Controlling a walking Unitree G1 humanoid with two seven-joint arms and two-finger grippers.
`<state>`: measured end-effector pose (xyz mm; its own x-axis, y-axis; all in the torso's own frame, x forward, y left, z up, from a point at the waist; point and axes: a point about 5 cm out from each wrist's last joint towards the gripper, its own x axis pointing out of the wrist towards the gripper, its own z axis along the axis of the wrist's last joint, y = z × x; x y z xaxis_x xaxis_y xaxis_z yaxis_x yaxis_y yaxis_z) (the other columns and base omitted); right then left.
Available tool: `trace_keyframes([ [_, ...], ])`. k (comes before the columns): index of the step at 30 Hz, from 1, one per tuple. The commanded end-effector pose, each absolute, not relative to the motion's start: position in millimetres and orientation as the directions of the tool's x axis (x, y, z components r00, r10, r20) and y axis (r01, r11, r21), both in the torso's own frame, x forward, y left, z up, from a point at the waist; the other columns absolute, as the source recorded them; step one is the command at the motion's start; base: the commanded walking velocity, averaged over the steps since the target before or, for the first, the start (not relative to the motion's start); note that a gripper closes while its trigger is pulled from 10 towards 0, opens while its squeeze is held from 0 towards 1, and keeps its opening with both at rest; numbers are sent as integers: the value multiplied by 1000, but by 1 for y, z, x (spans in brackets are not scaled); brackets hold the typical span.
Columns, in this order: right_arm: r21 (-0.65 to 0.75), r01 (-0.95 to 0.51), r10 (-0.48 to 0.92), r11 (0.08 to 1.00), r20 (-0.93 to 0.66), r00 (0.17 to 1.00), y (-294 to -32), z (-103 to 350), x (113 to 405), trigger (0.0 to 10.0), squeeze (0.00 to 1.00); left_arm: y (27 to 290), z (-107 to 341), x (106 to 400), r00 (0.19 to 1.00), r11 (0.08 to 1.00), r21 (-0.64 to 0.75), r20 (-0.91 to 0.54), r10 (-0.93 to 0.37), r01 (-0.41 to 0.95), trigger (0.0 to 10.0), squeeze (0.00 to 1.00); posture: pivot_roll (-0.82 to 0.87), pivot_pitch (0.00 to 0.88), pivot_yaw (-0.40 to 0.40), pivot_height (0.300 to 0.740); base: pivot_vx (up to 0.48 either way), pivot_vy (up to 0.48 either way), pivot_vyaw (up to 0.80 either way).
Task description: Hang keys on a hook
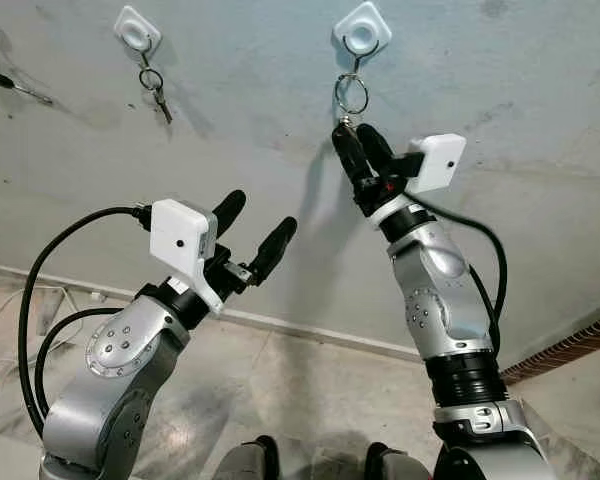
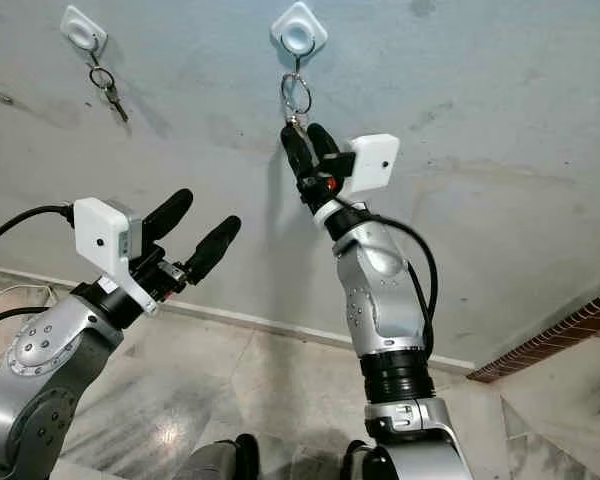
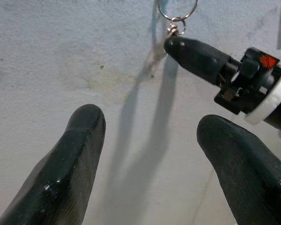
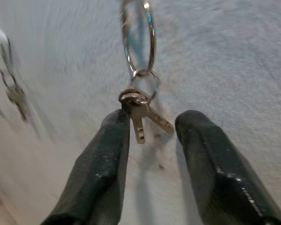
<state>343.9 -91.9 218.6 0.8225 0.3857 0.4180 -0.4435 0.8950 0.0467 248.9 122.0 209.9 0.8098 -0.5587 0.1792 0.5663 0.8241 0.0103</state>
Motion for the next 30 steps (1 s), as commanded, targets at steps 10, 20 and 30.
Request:
trace_keyframes([
  [10, -197, -284, 338, 938, 352, 873, -113, 187, 331, 10000, 1000, 116, 217, 252, 796, 819, 27, 221, -564, 573, 10000, 0, 135, 214, 88, 740, 0, 0, 0],
  [20, -277, -185, 275, 943, 336, 901, -128, 177, 319, 10000, 1000, 112, 203, 256, 818, 838, 12, 212, -535, 545, 10000, 0, 80, 197, 55, 740, 0, 0, 0],
  [30, -358, -103, 219, 928, 302, 928, -148, 163, 292, 10000, 1000, 121, 176, 261, 898, 911, 28, 158, -411, 412, 10000, 0, 32, 185, 16, 740, 0, 0, 0],
])
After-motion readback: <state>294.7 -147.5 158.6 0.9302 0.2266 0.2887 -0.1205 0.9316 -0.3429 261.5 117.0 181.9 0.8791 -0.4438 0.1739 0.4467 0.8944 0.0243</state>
